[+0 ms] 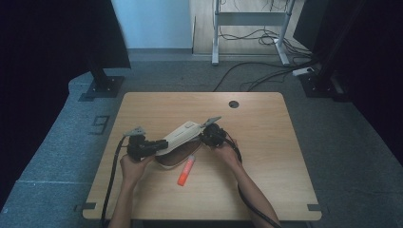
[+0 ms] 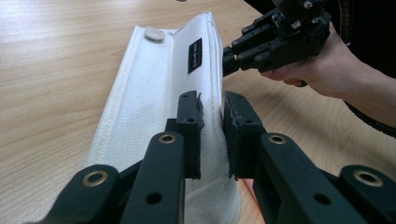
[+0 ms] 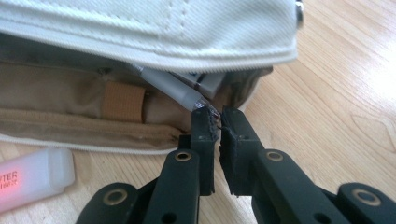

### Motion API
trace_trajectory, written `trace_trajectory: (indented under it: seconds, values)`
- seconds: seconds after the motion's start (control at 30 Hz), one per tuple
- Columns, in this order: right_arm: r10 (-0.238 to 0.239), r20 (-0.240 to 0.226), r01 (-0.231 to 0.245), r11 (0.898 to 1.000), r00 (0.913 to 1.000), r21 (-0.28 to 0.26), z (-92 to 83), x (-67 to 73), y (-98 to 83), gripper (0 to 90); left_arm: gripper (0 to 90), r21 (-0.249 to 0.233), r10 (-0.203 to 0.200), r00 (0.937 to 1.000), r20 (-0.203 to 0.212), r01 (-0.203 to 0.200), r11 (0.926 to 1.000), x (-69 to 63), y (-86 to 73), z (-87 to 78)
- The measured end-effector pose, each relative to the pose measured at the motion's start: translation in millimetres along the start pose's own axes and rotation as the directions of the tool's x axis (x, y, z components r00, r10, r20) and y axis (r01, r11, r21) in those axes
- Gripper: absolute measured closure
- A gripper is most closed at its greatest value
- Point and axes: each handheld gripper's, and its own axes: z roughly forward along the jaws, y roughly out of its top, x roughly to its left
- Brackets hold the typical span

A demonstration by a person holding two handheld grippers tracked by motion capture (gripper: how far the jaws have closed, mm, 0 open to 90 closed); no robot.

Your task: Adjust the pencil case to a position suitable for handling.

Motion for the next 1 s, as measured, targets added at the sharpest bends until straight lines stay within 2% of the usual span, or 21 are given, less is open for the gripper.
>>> trace_trajectory:
  seconds: [0.23, 0.37, 0.7, 0.8, 0.93, 1.0]
  values:
    - [-0.004, 0.003, 0.004, 1.0, 1.0, -0.005, 3.4, 1.4, 3.0, 81.4, 77.5, -0.003, 0.0, 1.0, -0.002, 0.0, 1.0, 0.3, -0.1, -0.4]
    - [-0.001, 0.006, 0.001, 1.0, 1.0, -0.009, -0.2, -0.3, 1.7, 76.5, 77.5, -0.003, 0.0, 1.0, -0.001, 0.0, 1.0, 0.6, -0.1, -0.5]
    - [-0.001, -0.005, 0.0, 1.0, 1.0, -0.028, -14.5, -1.0, -3.7, 50.9, 77.5, -0.001, 0.0, 1.0, 0.0, 0.0, 1.0, 1.5, -0.2, -0.9]
    - [0.005, -0.014, -0.006, 0.999, 0.9999, -0.037, -19.0, 3.6, -5.6, 41.5, 77.5, 0.0, 0.0, 1.0, 0.001, 0.0, 1.0, 1.9, -0.3, -0.9]
    - [-0.003, -0.026, 0.002, 0.999, 0.9997, -0.042, -20.3, 8.4, -7.0, 34.7, 77.4, 0.001, 0.0, 1.0, 0.002, 0.0, 1.0, 1.7, -0.4, -0.6]
    - [-0.015, -0.041, 0.013, 0.999, 0.999, -0.038, -20.3, 16.1, -8.6, 29.3, 77.4, 0.002, 0.0, 1.0, 0.002, 0.0, 1.0, 1.7, -0.4, -0.6]
